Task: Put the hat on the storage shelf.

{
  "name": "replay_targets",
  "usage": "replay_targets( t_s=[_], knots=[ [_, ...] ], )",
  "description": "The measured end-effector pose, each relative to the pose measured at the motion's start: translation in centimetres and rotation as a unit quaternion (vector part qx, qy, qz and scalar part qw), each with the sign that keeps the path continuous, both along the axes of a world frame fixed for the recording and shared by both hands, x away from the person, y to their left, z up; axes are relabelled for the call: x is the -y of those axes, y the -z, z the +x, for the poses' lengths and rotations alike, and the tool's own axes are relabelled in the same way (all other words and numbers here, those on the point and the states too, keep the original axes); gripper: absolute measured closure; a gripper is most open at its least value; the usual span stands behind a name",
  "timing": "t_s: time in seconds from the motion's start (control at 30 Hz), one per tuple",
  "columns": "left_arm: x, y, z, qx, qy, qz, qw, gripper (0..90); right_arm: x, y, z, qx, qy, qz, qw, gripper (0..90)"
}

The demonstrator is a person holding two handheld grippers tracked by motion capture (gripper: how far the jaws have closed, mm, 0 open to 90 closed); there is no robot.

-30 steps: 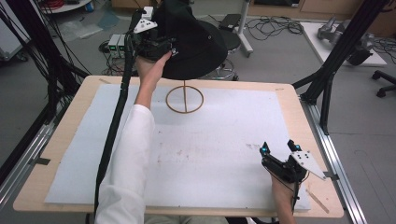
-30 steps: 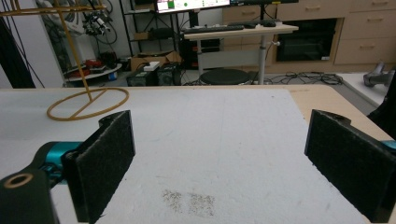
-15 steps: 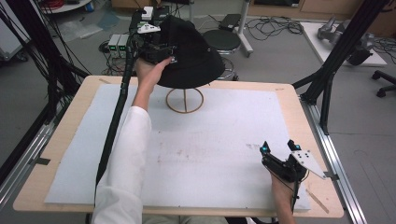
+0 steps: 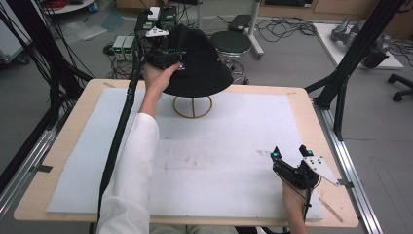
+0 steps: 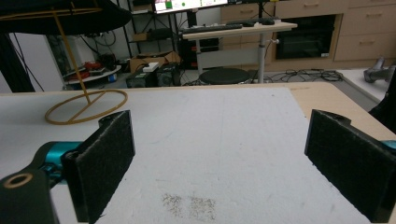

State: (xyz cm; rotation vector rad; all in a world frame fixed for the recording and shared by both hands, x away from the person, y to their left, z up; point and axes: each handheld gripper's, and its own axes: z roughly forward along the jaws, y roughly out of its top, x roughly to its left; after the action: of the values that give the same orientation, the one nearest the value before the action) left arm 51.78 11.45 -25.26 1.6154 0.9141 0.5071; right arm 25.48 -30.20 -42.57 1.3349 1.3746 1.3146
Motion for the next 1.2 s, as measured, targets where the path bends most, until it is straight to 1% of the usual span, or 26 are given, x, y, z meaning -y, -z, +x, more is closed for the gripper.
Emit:
replay_targets(
  t_s=[0.03, 0.1, 0.17, 0.23, 0.33, 0.43, 0.5, 0.7, 0.77, 0.9, 1.03, 1.1, 1.2],
  knots=[
    [-0.1, 0.1, 0.0, 0.0, 0.0, -0.003, 1.0, 81.4, 0.0, 0.0, 0.0, 0.0, 0.0, 0.0, 1.0, 7.4],
    [-0.1, 0.1, 0.0, 0.002, -0.001, 0.005, 1.0, 77.1, 0.0, 0.0, 0.0, 0.001, 0.0, 0.001, 1.0, 7.4],
    [-0.1, 0.1, 0.0, -0.002, -0.008, 0.011, 0.9999, 66.0, 0.0, 0.0, 0.0, 0.0, 0.0, 0.001, 1.0, 7.4],
    [-0.2, 0.2, 0.0, -0.002, -0.006, 0.012, 0.9999, 58.1, 0.0, 0.0, 0.1, 0.001, 0.0, 0.001, 1.0, 7.4],
    [-0.3, 0.1, -0.4, 0.008, -0.018, 0.007, 0.9998, 49.7, 0.0, 0.0, 0.1, 0.002, 0.0, 0.0, 1.0, 7.4],
    [-0.5, 0.1, -0.7, 0.009, -0.015, -0.002, 0.9998, 41.2, 0.0, 0.0, 0.1, 0.001, 0.0, 0.0, 1.0, 7.4],
    [-0.6, 0.0, -1.1, 0.011, -0.015, 0.001, 0.9998, 37.5, 0.0, 0.0, 0.1, 0.002, 0.001, 0.002, 1.0, 7.4],
    [-1.2, -0.5, -2.0, 0.023, -0.016, 0.004, 0.9996, 32.3, 0.0, 0.0, 0.1, 0.001, 0.001, 0.002, 1.0, 7.4],
    [-1.5, -0.6, -2.4, 0.027, -0.021, 0.001, 0.9994, 30.7, 0.0, 0.0, 0.0, 0.002, 0.002, 0.003, 1.0, 7.4],
    [-2.1, -0.9, -3.5, 0.035, -0.034, 0.004, 0.9988, 25.6, 0.1, 0.0, 0.0, 0.001, 0.002, 0.004, 1.0, 7.4],
    [-2.9, -0.7, -4.4, 0.04, -0.044, 0.003, 0.9982, 24.7, 0.1, 0.0, 0.1, 0.001, 0.001, 0.005, 1.0, 7.4],
    [-3.3, -0.5, -5.0, 0.045, -0.047, 0.0, 0.9978, 24.6, 0.0, 0.0, 0.1, 0.001, 0.001, 0.006, 1.0, 7.4],
    [-3.7, -0.3, -5.9, 0.053, -0.052, 0.001, 0.9973, 24.6, 0.0, 0.0, 0.0, 0.002, 0.0, 0.007, 1.0, 7.4]
  ],
)
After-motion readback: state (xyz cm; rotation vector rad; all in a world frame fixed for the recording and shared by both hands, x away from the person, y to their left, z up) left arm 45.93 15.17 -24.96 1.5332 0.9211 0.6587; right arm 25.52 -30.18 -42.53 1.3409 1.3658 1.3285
